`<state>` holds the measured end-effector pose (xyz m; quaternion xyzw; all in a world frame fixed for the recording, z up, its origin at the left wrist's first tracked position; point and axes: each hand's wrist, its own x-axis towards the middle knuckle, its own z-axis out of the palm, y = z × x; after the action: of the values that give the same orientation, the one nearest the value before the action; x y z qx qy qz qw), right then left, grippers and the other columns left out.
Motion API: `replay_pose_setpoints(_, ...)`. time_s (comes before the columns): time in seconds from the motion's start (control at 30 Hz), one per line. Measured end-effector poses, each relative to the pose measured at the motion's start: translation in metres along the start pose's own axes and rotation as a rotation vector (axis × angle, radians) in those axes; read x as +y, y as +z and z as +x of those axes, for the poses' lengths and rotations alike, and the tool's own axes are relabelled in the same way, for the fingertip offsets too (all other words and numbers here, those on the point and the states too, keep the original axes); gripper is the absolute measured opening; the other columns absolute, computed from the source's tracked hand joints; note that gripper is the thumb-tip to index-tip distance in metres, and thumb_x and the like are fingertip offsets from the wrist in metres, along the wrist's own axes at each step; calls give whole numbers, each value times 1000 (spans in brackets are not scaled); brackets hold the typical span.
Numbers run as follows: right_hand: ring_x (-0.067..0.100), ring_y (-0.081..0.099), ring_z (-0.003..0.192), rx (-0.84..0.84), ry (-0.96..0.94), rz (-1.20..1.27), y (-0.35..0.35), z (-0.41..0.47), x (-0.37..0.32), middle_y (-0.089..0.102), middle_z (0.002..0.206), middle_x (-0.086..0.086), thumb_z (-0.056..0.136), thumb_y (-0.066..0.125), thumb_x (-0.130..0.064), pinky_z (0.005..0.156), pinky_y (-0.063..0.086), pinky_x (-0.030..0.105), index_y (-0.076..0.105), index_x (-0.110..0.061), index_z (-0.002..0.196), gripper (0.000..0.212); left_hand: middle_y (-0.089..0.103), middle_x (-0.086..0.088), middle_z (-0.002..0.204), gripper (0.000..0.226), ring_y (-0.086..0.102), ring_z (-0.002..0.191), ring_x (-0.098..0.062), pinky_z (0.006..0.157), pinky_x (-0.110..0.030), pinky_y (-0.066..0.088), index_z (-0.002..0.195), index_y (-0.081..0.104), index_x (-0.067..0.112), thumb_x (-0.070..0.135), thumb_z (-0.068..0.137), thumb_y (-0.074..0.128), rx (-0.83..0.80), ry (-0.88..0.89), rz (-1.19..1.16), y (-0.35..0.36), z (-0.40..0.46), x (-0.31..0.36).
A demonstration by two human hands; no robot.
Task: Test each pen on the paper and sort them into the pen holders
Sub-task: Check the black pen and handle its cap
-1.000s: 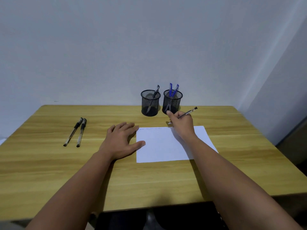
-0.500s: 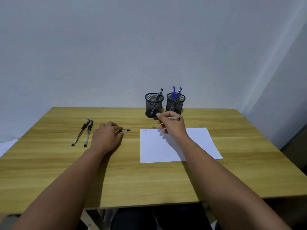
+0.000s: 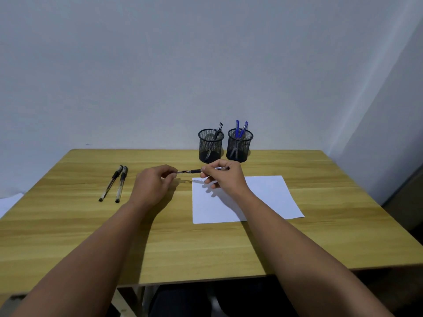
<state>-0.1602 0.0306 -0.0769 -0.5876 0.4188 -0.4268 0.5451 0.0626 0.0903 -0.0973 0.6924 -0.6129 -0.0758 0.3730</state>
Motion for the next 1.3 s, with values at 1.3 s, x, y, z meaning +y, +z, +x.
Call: replay_pose_setpoints(1.3, 8, 50, 61, -105, 297, 42, -43, 1, -4, 84, 105, 6, 89, 85, -19, 48, 37, 17, 85, -15, 104, 15, 77, -5, 100, 10, 72, 97, -16, 85, -29, 52, 102, 78, 14, 14, 93, 73, -5, -525, -904, 30, 11, 55)
